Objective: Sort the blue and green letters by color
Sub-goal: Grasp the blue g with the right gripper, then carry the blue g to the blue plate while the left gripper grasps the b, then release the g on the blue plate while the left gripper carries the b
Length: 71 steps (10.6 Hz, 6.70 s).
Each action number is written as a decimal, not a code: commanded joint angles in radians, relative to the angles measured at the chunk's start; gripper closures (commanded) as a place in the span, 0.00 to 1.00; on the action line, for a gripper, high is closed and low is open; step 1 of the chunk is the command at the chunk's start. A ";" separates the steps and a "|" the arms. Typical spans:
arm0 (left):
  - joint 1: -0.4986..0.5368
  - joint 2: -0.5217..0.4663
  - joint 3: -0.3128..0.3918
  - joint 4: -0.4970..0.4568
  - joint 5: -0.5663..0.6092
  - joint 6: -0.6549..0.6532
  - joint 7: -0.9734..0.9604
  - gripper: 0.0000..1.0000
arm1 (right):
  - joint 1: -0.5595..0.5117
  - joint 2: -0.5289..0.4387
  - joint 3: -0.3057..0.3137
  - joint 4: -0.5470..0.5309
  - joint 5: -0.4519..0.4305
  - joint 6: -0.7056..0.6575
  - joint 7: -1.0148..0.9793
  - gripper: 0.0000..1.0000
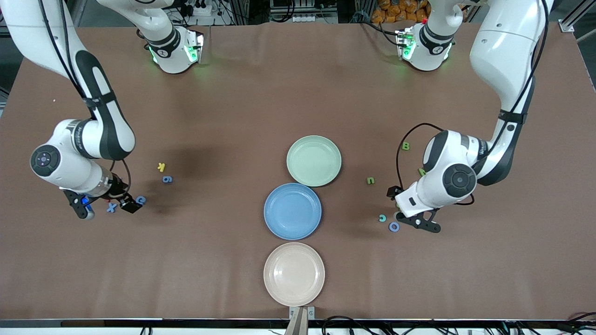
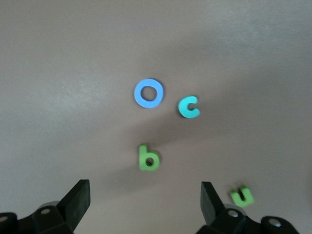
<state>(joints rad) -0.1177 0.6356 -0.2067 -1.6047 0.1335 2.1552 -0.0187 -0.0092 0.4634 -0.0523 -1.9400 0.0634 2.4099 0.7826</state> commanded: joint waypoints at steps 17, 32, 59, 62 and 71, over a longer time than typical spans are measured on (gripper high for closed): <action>0.029 0.064 -0.006 -0.123 0.120 0.210 0.017 0.00 | -0.031 0.132 0.006 0.000 0.041 0.118 0.006 0.88; 0.026 0.065 -0.006 -0.132 0.095 0.216 -0.003 0.00 | 0.043 0.107 0.160 0.243 -0.123 -0.028 -0.499 1.00; -0.011 -0.065 -0.161 -0.175 0.090 0.135 -0.462 1.00 | 0.479 0.347 0.111 0.550 -0.114 -0.012 -0.155 0.00; -0.109 -0.057 -0.160 -0.172 0.094 0.135 -0.602 1.00 | 0.372 0.304 0.111 0.544 -0.113 -0.170 -0.403 0.00; -0.346 -0.002 -0.143 -0.169 0.201 0.115 -0.966 0.00 | 0.078 0.061 0.065 0.233 -0.103 -0.250 -0.876 0.00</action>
<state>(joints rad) -0.4575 0.6255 -0.3616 -1.7713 0.2605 2.2766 -0.9438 0.1035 0.6159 -0.0011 -1.5630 -0.0398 2.1414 -0.0514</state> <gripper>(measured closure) 0.692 0.000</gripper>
